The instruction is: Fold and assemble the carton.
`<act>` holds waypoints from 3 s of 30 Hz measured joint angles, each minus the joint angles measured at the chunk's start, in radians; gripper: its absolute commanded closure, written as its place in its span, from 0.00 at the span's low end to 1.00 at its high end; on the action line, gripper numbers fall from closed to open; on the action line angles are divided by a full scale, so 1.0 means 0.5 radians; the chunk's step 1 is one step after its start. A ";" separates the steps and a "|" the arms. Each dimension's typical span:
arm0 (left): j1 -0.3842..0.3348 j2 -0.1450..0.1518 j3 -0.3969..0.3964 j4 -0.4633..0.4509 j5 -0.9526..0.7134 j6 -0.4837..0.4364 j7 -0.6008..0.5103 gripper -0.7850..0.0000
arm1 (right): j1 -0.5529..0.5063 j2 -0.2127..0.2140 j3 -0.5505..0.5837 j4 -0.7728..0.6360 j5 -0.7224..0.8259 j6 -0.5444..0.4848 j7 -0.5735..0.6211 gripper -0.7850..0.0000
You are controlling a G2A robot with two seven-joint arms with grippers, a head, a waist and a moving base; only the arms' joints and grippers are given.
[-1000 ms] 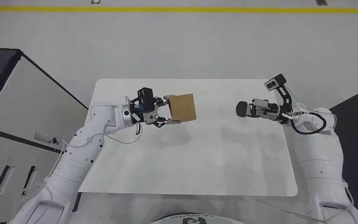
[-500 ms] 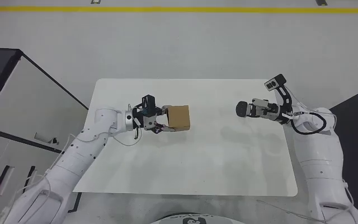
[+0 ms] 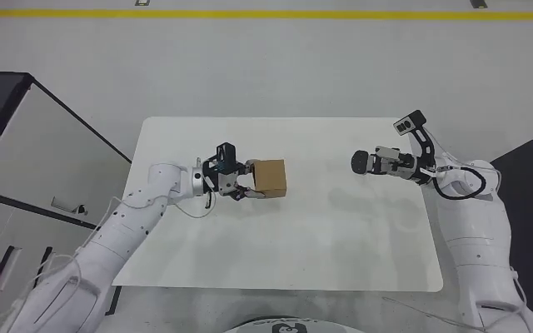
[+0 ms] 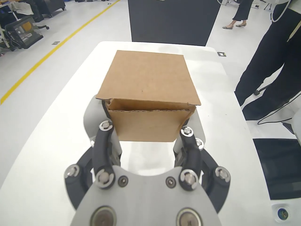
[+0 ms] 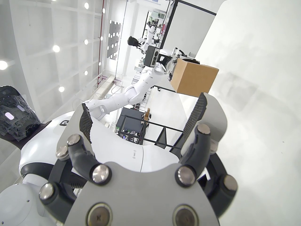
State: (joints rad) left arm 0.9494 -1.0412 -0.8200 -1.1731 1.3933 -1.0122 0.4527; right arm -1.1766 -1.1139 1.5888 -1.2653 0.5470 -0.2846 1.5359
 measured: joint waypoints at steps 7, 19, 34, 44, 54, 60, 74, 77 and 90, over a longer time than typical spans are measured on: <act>-0.117 -0.083 0.166 0.193 0.132 0.018 0.273 1.00 | 0.000 0.000 0.000 0.000 0.000 0.000 0.000 0.00; -0.169 -0.110 0.217 0.234 0.250 0.086 0.436 1.00 | 0.000 0.000 0.000 0.000 0.000 0.000 0.000 0.00; -0.284 -0.255 0.465 0.668 0.457 0.237 0.832 1.00 | 0.000 0.000 0.000 0.000 0.000 0.000 0.000 0.00; -0.384 -0.367 0.597 0.888 0.522 0.305 1.015 1.00 | 0.000 0.000 0.000 0.000 0.000 0.000 0.000 0.00; -0.367 -0.371 0.590 0.863 0.497 0.336 0.962 1.00 | 0.000 0.000 0.000 0.000 0.000 0.000 0.000 0.00; -0.364 -0.404 0.570 0.993 0.357 0.272 0.800 1.00 | 0.000 0.000 0.000 0.000 0.000 0.000 0.000 0.00; -0.427 -0.550 0.683 1.306 0.380 0.283 0.904 1.00 | 0.000 0.000 0.000 0.000 0.000 0.000 0.000 0.00; -0.442 -0.577 0.715 1.364 0.423 0.301 0.958 1.00 | 0.000 0.000 0.000 0.000 0.000 0.000 0.000 0.00; -0.483 -0.676 0.790 1.564 0.487 0.354 1.065 1.00 | 0.000 0.000 0.000 0.000 0.000 0.000 0.000 0.00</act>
State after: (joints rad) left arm 0.7080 -1.3792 -0.4248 -0.3910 1.6366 -0.8351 0.9849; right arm -1.1766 -1.1139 1.5888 -1.2653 0.5470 -0.2846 1.5359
